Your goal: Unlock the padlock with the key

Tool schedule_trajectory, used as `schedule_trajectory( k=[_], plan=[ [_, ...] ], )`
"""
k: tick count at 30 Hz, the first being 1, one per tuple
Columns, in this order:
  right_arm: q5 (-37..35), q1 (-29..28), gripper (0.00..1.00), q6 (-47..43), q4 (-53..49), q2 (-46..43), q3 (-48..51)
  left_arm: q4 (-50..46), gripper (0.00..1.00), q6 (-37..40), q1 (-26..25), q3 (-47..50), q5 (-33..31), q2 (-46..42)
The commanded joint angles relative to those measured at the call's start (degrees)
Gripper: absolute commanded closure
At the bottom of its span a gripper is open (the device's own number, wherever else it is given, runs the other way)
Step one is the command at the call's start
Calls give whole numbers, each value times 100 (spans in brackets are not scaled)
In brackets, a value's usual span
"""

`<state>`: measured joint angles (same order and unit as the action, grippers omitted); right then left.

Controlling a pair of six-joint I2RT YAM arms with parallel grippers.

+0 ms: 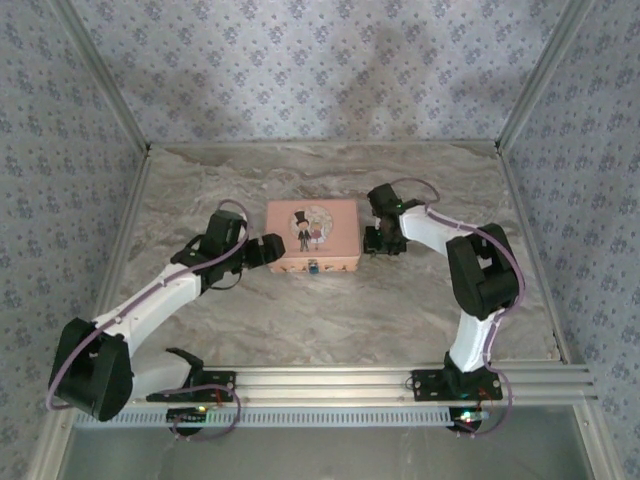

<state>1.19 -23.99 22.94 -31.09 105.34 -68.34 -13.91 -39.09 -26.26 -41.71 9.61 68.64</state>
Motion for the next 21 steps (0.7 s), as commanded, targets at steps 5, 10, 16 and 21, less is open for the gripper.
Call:
schedule_trajectory(
  k=[5, 10, 16, 21],
  plan=[
    [-129, -13, 64, 75, -134, 308, -269, 173, 13, -121, 16, 92, 33, 22],
    [-87, -8, 68, 153, -217, 423, -321, 214, 13, -141, 16, 142, 16, 17],
    [8, 35, 84, 172, -67, 561, -160, 232, 13, -160, 16, 198, -21, 8],
    [302, 119, 94, 245, 141, 589, 154, 216, 13, -159, 16, 190, -69, -9]
  ],
)
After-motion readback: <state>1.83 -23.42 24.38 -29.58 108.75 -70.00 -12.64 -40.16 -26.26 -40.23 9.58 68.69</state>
